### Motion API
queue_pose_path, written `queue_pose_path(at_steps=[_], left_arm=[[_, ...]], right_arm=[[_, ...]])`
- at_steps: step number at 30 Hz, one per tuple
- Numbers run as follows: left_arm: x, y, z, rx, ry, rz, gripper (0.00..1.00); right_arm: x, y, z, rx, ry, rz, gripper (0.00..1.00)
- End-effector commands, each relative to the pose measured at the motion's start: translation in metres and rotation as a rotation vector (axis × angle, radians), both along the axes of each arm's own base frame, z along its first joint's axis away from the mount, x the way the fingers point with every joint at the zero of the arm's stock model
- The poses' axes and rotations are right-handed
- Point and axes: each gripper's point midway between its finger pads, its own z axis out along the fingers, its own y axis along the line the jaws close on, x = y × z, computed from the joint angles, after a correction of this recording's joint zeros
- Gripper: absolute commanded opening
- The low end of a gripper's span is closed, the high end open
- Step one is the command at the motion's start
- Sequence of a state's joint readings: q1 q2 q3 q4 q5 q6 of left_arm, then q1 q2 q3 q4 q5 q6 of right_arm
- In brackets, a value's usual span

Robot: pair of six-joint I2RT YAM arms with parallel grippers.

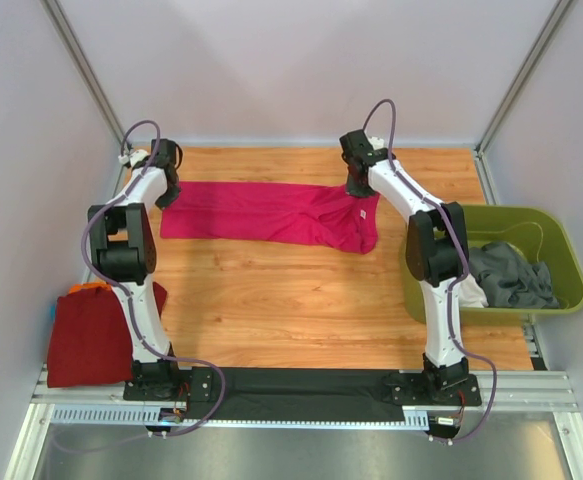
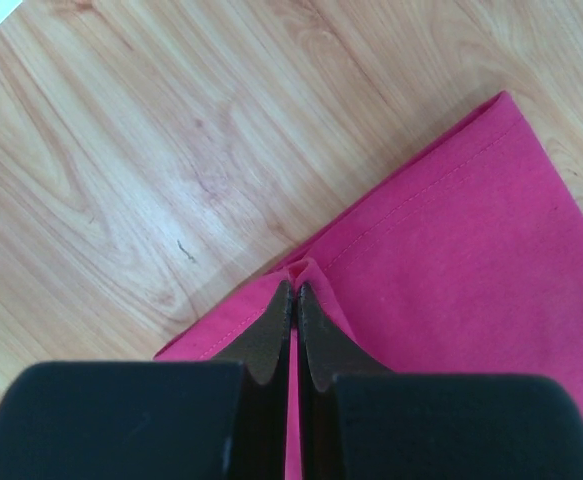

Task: Fold and stack the t-shirts
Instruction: Fold the tshirt

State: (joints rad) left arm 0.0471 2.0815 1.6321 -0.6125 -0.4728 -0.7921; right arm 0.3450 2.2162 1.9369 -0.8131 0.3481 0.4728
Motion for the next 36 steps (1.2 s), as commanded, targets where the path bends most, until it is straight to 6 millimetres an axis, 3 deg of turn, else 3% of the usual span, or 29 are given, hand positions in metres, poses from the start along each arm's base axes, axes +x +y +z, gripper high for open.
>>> queue_pose_path(at_steps=[1,14,16,18,19,22,26,27,30,31,33,34,36], left_arm=[[0.011,0.002,0.012,0.025,-0.023,-0.016,0.00],[0.023,-0.004,0.005,0.003,0.011,-0.073,0.00],[0.022,-0.006,0.005,-0.004,0.019,-0.076,0.11],[0.022,-0.008,0.011,-0.010,0.015,-0.103,0.28],[0.023,-0.011,0.015,-0.021,0.005,-0.115,0.36],[0.026,-0.017,0.044,-0.032,-0.054,-0.168,0.59],[0.028,-0.027,0.095,-0.034,-0.161,-0.238,0.87],[0.027,-0.030,0.116,-0.037,-0.204,-0.256,0.90],[0.018,-0.055,0.142,-0.078,-0.255,-0.342,0.93],[0.015,-0.067,0.147,-0.085,-0.269,-0.381,0.94],[0.002,-0.093,0.147,-0.089,-0.268,-0.440,0.97],[0.000,-0.111,0.147,-0.107,-0.278,-0.482,0.97],[-0.012,-0.131,0.136,-0.131,-0.262,-0.521,0.97]], right_arm=[[0.018,-0.006,0.038,0.004,-0.108,-0.018,0.00],[0.032,0.012,0.021,0.046,-0.088,0.039,0.00],[0.033,0.013,0.018,0.048,-0.080,0.048,0.01],[0.034,0.017,0.023,0.062,-0.081,0.078,0.14],[0.035,0.019,0.027,0.070,-0.086,0.089,0.35],[0.038,0.033,0.054,0.138,-0.139,0.144,0.61],[0.034,0.058,0.092,0.287,-0.199,0.200,0.76],[0.031,0.062,0.100,0.315,-0.204,0.192,0.78],[0.009,0.078,0.096,0.452,-0.131,0.141,0.89],[-0.004,0.085,0.079,0.510,-0.067,0.087,0.91],[-0.017,0.095,0.077,0.554,-0.053,0.060,0.92],[-0.024,0.094,0.056,0.566,-0.031,-0.007,0.92],[-0.031,0.102,0.054,0.604,-0.036,-0.036,0.94]])
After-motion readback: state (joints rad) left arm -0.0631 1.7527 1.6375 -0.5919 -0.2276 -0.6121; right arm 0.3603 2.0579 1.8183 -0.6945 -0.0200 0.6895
